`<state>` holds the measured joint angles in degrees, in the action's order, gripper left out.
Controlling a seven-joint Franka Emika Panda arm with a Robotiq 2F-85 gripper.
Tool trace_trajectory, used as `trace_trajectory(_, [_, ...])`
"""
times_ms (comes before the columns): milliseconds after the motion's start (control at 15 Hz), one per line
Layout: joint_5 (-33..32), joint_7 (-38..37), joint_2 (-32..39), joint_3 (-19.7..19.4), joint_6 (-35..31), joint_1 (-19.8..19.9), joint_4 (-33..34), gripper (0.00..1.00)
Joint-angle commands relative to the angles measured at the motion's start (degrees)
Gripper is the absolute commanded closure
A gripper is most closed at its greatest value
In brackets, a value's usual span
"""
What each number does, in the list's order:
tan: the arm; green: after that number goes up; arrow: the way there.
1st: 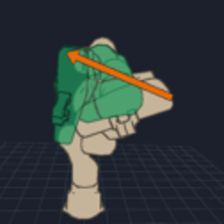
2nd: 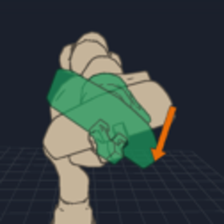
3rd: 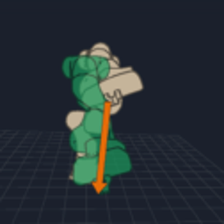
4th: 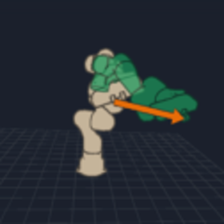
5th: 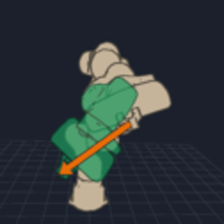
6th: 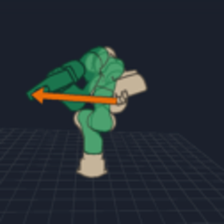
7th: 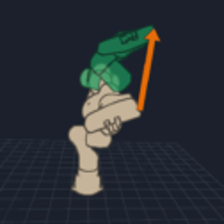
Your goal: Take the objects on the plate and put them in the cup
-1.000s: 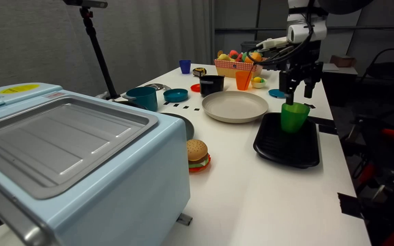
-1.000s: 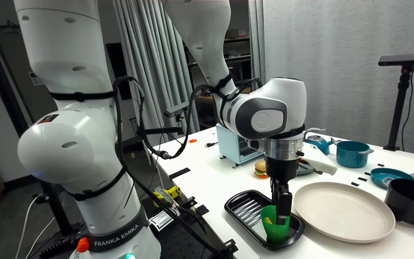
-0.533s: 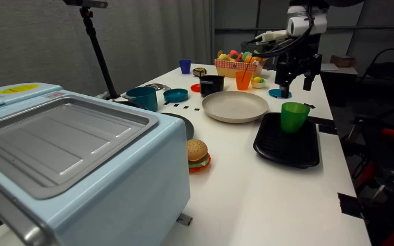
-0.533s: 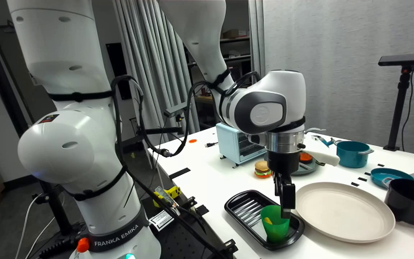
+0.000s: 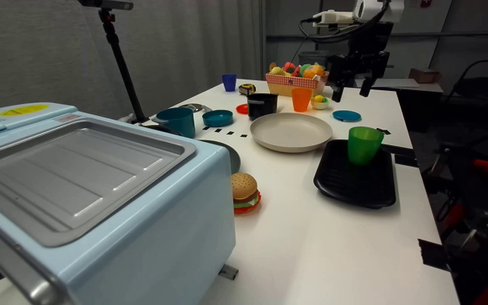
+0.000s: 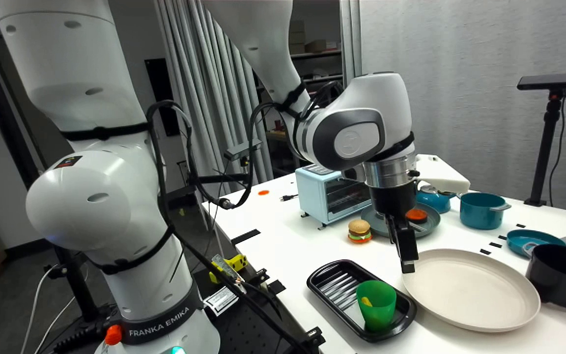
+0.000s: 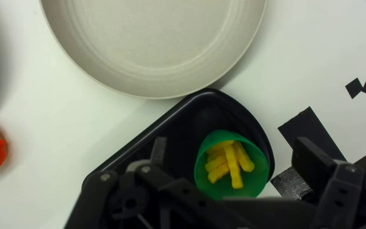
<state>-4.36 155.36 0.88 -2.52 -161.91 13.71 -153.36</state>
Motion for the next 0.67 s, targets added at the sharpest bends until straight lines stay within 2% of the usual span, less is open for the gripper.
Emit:
trace_trajectory(0, [3.09, 3.31, -6.13, -1.66, -2.73, -2.57, -4.01, 0.0])
trace_trajectory(267, [4.95, 3.17, -9.73, -3.07, -3.48, -4.51, -5.4, 0.0])
trace_trajectory(333, [2.33, -0.53, -4.32, -3.04, -2.52, -4.64, -2.04, 0.0])
trace_trajectory(600, [2.53, -0.73, -6.34, -3.84, -2.51, -5.27, -3.01, 0.0])
